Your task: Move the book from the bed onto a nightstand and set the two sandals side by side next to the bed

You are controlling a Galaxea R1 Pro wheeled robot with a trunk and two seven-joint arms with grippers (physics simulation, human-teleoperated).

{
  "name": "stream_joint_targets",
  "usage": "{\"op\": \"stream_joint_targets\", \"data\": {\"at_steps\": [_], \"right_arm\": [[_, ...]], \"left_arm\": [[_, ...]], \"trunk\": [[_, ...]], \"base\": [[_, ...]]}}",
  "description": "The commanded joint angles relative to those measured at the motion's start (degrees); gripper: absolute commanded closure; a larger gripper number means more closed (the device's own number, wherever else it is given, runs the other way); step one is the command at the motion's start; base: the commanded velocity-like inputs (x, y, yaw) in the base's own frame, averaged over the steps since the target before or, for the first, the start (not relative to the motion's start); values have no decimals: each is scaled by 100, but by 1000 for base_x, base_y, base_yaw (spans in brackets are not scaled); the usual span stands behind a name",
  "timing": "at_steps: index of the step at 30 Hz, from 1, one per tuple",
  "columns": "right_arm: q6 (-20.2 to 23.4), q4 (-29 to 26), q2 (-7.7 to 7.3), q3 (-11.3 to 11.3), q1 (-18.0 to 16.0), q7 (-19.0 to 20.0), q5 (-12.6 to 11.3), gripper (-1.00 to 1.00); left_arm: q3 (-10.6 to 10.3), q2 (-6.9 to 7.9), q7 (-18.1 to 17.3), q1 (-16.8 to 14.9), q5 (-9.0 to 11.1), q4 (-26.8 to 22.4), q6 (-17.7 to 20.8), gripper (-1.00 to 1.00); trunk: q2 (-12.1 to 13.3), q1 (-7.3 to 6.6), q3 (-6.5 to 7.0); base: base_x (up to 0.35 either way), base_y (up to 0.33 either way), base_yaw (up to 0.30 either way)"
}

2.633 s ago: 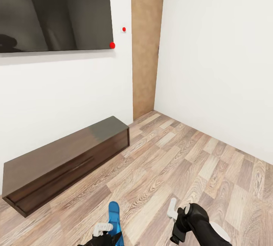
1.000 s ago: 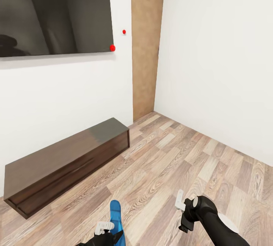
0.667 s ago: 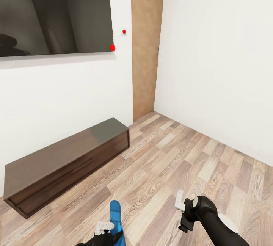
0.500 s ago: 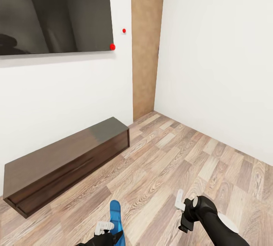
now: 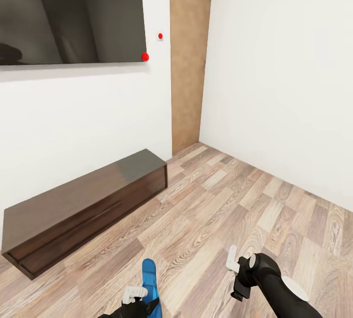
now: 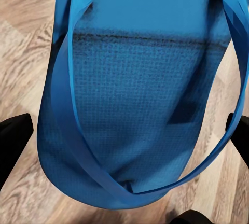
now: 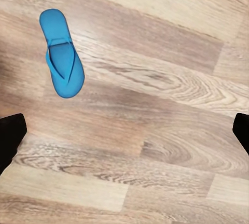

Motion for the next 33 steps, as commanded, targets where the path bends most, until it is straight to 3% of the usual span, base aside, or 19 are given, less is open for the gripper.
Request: {"op": "stream_joint_targets", "data": {"at_steps": [1,6,11,14,18,24,29,33], "right_arm": [[25,-11,-3,17,-5,19,31,-100],[25,-5,12,8,-4,-81,31,-100],[18,48,43,27,-6,-973,34,-100],[22,56,38,22,-5,-1126,31,-100],[41,58,30,17,-4,-1155,31,-100],[44,58,40,36,-3,-1155,37,-100],[50,53,57,50,-7,-876,46,-100],[66,45,182,58,-4,-732,48,-100]], "left_arm": [[-45,2,-5,-5,40,0,-31,100],[-45,2,-2,-5,39,0,-31,100],[-45,2,-1,-5,39,0,-31,100],[-47,2,-1,-5,39,0,-31,100],[-49,2,-1,-5,39,0,-31,100],[-53,2,-1,-5,39,0,-31,100],[-54,2,-4,-5,39,0,-31,100],[-54,-3,-6,-5,39,0,-31,100]], "trunk": [[-44,22,-24],[-245,132,-113],[-445,242,-203],[-566,308,-257],[-726,395,-329],[-726,395,-329],[-846,461,-383],[-1007,549,-455]], "base": [[0,0,0],[0,0,0],[0,0,0],[0,0,0],[0,0,0],[0,0,0],[0,0,0],[0,0,0]]}}
